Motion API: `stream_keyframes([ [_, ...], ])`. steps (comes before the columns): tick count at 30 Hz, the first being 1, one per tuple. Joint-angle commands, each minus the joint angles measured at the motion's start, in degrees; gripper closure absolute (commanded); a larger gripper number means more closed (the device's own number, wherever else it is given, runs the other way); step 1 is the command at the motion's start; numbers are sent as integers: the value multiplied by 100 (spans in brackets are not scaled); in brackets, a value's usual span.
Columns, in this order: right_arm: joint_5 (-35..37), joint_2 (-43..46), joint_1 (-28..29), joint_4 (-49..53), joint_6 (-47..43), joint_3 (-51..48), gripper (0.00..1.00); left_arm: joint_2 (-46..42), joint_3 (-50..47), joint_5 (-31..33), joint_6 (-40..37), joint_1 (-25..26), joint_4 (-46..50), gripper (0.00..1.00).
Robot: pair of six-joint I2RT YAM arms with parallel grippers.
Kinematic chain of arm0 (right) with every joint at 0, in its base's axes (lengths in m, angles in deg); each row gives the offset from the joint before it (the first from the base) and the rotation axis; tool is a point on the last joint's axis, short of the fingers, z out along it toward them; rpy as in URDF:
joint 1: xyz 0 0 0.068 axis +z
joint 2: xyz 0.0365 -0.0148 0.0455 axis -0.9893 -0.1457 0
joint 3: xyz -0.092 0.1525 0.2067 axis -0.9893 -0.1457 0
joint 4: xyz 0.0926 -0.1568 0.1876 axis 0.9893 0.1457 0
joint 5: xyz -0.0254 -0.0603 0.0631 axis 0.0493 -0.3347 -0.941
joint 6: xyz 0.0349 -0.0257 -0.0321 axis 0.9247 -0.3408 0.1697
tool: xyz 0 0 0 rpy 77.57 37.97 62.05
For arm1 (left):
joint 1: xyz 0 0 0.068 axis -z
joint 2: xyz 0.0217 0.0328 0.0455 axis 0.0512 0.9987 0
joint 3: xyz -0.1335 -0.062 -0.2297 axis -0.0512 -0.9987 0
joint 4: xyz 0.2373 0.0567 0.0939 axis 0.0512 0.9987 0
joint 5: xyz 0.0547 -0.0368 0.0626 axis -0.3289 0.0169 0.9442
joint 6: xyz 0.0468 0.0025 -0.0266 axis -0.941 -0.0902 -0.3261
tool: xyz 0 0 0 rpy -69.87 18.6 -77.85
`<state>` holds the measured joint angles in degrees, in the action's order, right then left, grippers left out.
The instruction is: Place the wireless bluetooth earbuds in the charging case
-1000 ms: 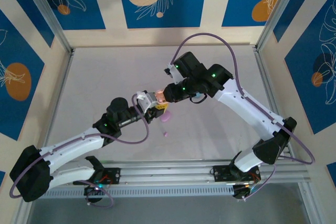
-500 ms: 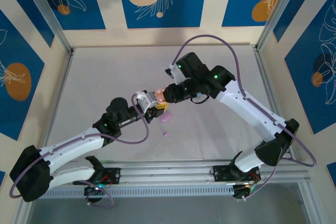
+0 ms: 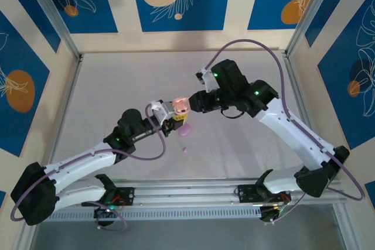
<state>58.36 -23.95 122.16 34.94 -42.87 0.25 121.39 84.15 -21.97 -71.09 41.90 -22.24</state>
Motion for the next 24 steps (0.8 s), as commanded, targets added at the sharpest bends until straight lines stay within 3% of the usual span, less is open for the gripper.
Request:
stream_keyframes([
  [1, -345, 350, -363, -656, 585, -310, 67, -54, 80, -324, 90, 74, -486, 77],
  [5, -1885, 298, -945, -1366, 1374, -544, 58, -3, 163, -662, 166, 77, -487, 77],
  [7, -2251, 168, -1028, -1544, 1596, -507, 55, 23, 223, -741, 182, 86, -428, 76],
  [17, -3007, -571, -939, -1210, 1430, -84, 52, 68, 275, -550, 398, 115, -637, 76],
  [24, -3282, -574, -887, -771, 961, -132, 53, 95, 292, -401, 438, 116, -766, 76],
])
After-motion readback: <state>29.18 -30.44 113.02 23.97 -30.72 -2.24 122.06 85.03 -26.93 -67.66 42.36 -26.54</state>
